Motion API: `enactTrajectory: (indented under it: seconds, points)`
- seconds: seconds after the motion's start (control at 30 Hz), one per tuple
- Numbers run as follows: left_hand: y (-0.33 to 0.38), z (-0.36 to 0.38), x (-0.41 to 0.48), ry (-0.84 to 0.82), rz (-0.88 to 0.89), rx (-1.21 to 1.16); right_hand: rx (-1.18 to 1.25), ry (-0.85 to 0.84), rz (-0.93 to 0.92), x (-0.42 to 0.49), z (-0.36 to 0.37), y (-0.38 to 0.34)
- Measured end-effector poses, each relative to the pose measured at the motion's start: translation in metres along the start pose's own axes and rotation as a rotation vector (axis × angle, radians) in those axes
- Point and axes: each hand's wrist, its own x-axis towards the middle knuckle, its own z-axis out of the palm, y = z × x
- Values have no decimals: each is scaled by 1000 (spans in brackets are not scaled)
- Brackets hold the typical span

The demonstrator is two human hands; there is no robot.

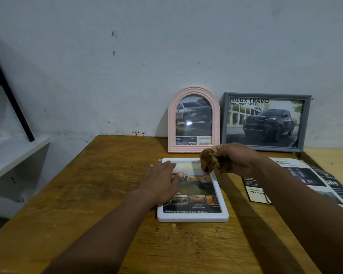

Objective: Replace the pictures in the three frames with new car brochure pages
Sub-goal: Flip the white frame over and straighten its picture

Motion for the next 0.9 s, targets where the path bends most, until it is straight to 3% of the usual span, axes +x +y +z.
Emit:
enactTrajectory:
  seconds: [0.07, 0.23, 0.4, 0.47, 0.63, 0.9]
  points:
    - [3, 10, -3, -9, 14, 9, -91, 74, -16, 16, 4, 5]
    - [0, 23, -7, 47, 2, -55, -734, 307, -208, 42, 16, 30]
    - [1, 21, -7, 71, -10, -105, -1067, 434, -415, 43, 21, 53]
    - [0, 21, -8, 69, -18, -121, -1131, 477, -462, 41, 22, 57]
    - [2, 19, -11, 78, -35, -149, -1132, 369, -543, 40, 28, 58]
    - [5, 18, -13, 108, -77, -162, -1261, 339, -452, 28, 40, 53]
